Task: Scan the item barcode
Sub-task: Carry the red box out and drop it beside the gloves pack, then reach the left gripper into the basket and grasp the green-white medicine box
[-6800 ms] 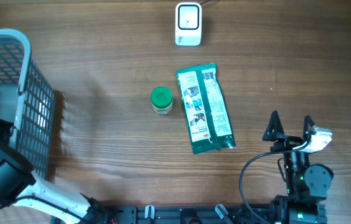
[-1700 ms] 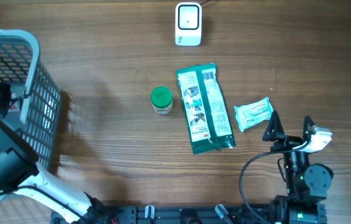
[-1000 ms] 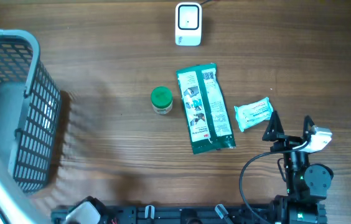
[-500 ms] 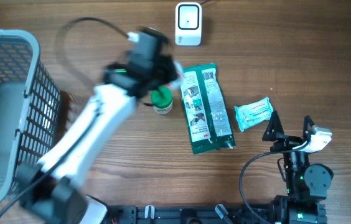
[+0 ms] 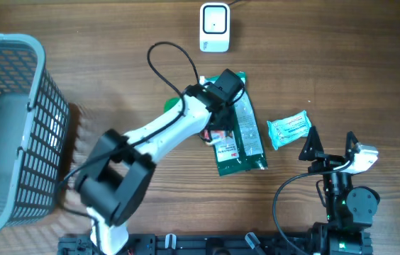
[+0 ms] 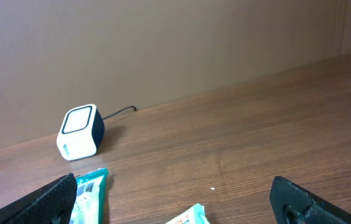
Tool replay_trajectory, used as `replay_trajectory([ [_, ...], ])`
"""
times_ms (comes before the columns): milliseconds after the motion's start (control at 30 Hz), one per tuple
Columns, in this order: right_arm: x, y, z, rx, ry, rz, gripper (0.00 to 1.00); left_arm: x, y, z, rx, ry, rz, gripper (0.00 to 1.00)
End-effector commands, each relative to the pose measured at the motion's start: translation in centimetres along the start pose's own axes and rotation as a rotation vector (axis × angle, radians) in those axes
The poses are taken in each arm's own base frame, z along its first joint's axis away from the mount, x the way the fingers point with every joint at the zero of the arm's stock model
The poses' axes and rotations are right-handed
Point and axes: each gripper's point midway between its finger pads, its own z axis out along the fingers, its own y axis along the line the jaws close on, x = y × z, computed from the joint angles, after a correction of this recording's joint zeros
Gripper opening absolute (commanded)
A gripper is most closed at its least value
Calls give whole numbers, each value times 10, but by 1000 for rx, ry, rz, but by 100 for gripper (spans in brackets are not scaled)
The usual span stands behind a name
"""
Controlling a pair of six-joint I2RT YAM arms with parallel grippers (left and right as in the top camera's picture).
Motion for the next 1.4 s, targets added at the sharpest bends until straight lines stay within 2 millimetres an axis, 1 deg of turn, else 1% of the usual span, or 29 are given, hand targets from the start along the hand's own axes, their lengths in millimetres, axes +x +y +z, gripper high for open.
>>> replay_trajectory([
  [0, -1, 0, 0, 3, -7, 7, 100, -65, 3, -106, 40, -324, 47, 100],
  [33, -1, 0, 0, 3, -7, 7, 100, -80, 11, -137, 29, -418, 34, 100],
  [67, -1, 0, 0, 3, -7, 6, 100, -99, 31, -183, -1, -563, -30, 100],
  [133, -1, 0, 0, 3, -7, 7, 100, -113, 65, -237, -57, -734, -131, 100],
  [167, -1, 0, 0, 3, -7, 7, 100, -116, 88, -263, -102, -809, -190, 100],
  [200, -1, 0, 0, 3, -7, 6, 100, -117, 120, -291, -166, -888, -271, 100],
  [233, -1, 0, 0, 3, -7, 7, 100, -115, 145, -309, -210, -936, -342, 100],
  [300, -1, 0, 0, 3, -7, 6, 100, -106, 214, -347, -285, -1041, -591, 100],
  [333, -1, 0, 0, 3, -7, 7, 100, -101, 236, -356, -294, -1066, -681, 100],
  [367, -1, 0, 0, 3, -7, 7, 100, -93, 265, -363, -307, -1090, -805, 100],
  [400, -1, 0, 0, 3, -7, 7, 100, -85, 289, -366, -310, -1103, -919, 100],
  [433, -1, 0, 0, 3, -7, 6, 100, -75, 315, -365, -315, -1104, -1037, 100],
  [500, -1, 0, 0, 3, -7, 6, 100, -63, 351, -358, -306, -1076, -1185, 100],
  [533, -1, 0, 0, 3, -7, 7, 100, -61, 370, -349, -270, -1040, -1248, 100],
  [633, -1, 0, 0, 3, -7, 7, 100, -60, 417, -333, -197, -990, -1349, 100],
  [667, -1, 0, 0, 3, -7, 7, 100, -58, 440, -329, -193, -991, -1392, 100],
  [700, -1, 0, 0, 3, -7, 6, 100, -58, 459, -327, -204, -995, -1395, 100],
  [733, -1, 0, 0, 3, -7, 7, 100, -59, 476, -324, -228, -988, -1344, 100],
  [767, -1, 0, 0, 3, -7, 7, 100, -60, 489, -319, -253, -961, -1263, 100],
  [800, -1, 0, 0, 3, -7, 7, 100, -61, 495, -308, -264, -910, -1170, 100],
  [833, -1, 0, 0, 3, -7, 7, 100, -67, 500, -283, -254, -806, -966, 100],
  [900, -1, 0, 0, 3, -7, 7, 100, -69, 492, -253, -205, -689, -757, 100],
  [933, -1, 0, 0, 3, -7, 7, 100, -66, 484, -228, -174, -592, -619, 100],
  [967, -1, 0, 0, 3, -7, 6, 100, -53, 477, -200, -164, -463, -521, 100],
  [1000, -1, 0, 0, 3, -7, 6, 100, -36, 477, -181, -173, -354, -508, 100],
  [1033, -1, 0, 0, 3, -7, 7, 100, -27, 477, -173, -179, -303, -524, 100],
  [1100, -1, 0, 0, 3, -7, 7, 100, -17, 475, -162, -166, -243, -535, 100],
  [1200, -1, 0, 0, 3, -7, 7, 100, 0, 464, -149, -137, -130, -344, 100],
  [1367, -1, 0, 0, 3, -7, 7, 100, 8, 463, -130, -105, -64, -270, 100],
])
